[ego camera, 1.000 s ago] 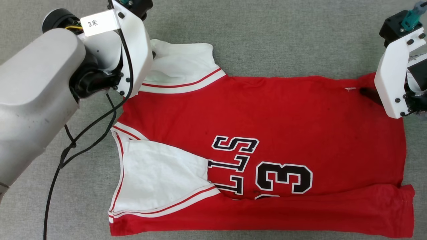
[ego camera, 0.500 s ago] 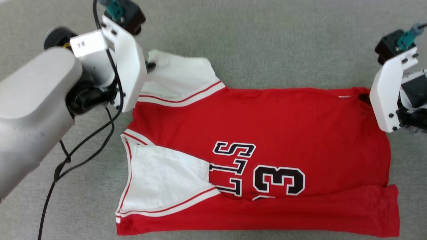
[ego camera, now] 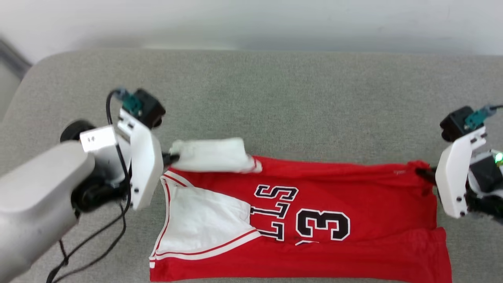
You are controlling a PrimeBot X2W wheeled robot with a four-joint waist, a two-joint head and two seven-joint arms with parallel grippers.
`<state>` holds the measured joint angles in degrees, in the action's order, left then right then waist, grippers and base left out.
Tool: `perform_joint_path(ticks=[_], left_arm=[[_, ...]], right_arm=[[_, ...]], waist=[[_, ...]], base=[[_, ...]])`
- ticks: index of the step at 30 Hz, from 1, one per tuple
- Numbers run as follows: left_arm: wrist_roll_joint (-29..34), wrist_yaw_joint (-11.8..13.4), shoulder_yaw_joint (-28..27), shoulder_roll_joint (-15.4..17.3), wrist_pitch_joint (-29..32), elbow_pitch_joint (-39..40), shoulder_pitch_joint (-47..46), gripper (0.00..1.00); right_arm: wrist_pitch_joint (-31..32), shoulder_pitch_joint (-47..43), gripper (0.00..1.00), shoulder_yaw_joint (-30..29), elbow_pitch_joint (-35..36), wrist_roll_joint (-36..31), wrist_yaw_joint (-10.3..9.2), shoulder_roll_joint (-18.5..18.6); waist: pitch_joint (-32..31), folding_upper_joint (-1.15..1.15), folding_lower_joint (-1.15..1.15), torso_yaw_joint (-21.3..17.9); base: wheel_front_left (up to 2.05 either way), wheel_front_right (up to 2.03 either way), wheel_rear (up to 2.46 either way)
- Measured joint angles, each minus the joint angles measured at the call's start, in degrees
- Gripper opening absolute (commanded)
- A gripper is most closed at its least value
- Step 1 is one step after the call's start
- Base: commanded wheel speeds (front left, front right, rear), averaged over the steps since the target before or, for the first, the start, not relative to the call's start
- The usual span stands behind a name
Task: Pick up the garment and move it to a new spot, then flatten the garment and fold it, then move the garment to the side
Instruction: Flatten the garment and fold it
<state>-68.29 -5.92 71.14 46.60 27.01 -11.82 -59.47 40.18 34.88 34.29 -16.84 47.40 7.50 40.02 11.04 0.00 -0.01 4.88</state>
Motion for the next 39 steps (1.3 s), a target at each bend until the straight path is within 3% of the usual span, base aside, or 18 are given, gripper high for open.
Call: perform_joint_path(ticks=[12,22,23,24,25,30,39], left_arm=[[-1.91,4.81,1.48,4.76,-1.99,7.48,16.56,0.00],[-1.43,5.58,1.92,3.15,-4.70,4.25,23.81,0.00],[-1.18,5.59,1.90,2.85,-5.32,3.65,23.86,0.01],[-0.88,5.58,1.86,2.53,-6.05,3.07,23.86,0.59],[-0.57,5.58,1.70,2.05,-6.84,2.74,23.86,1.00],[1.24,7.23,0.13,1.46,-12.32,3.54,24.06,1.00],[6.01,16.27,-4.45,2.15,-27.04,7.88,26.82,1.00]], right_arm=[[-5.87,-14.15,0.00,-1.52,3.83,1.79,0.00,0.84],[-7.40,-21.24,0.00,-3.88,4.00,1.65,0.00,-0.05],[-7.47,-21.32,0.35,-4.16,3.94,1.45,0.00,-0.29],[-7.70,-21.41,1.00,-4.54,3.89,1.45,0.00,-0.60],[-7.90,-21.50,1.00,-4.77,3.96,1.43,0.00,-0.83],[-10.17,-22.14,1.00,-7.27,6.91,0.62,0.00,-0.54],[-14.21,-26.32,1.00,-19.54,13.06,-0.15,0.00,0.58]], waist=[[-4.59,0.00,0.00,-0.13],[-3.18,0.00,0.00,-0.27],[-3.00,0.00,0.00,-0.30],[-2.89,0.00,0.00,-0.33],[-2.89,0.00,0.00,-0.34],[-4.17,0.00,0.00,-0.30],[-7.05,0.00,0.00,-0.09]], base=[[0.00,0.00,0.00],[0.00,0.00,0.00],[0.00,0.00,0.00],[0.00,0.00,0.00],[0.00,0.00,0.00],[0.00,0.00,0.00],[0.00,0.00,0.00]])
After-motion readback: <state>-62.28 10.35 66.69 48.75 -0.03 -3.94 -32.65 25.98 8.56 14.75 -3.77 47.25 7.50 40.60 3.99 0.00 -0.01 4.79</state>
